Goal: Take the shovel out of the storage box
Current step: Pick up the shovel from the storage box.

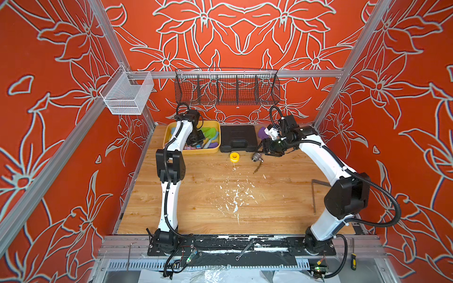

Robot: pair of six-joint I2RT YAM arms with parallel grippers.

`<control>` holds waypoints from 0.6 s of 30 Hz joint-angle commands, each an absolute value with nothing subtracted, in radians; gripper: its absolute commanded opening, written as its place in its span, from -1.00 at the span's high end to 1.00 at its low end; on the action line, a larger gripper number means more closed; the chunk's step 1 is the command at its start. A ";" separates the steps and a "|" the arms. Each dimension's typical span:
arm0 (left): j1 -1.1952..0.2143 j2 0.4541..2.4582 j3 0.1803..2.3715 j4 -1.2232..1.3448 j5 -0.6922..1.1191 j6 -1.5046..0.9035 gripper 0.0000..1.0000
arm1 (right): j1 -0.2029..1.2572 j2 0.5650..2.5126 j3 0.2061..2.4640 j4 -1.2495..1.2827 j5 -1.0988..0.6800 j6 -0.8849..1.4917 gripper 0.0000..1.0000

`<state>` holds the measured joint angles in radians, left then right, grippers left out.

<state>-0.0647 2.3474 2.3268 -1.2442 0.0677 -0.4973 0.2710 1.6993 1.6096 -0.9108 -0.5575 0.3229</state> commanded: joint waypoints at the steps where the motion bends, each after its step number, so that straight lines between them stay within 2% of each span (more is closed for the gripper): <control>1: -0.062 2.246 2.311 -1.307 0.118 -0.468 0.85 | 0.277 1.675 1.588 -0.937 -0.536 0.322 -0.35; 11: -0.057 2.183 2.279 -1.567 0.306 -0.413 0.97 | 0.276 1.680 1.565 -0.925 -0.535 0.339 -0.35; 15: -0.069 2.074 2.173 -1.546 0.287 -0.425 1.00 | 0.277 1.683 1.575 -0.930 -0.541 0.347 -0.34; 18: -0.129 1.982 2.167 -1.506 0.264 -0.435 1.00 | 0.276 1.674 1.578 -0.896 -0.557 0.413 -0.33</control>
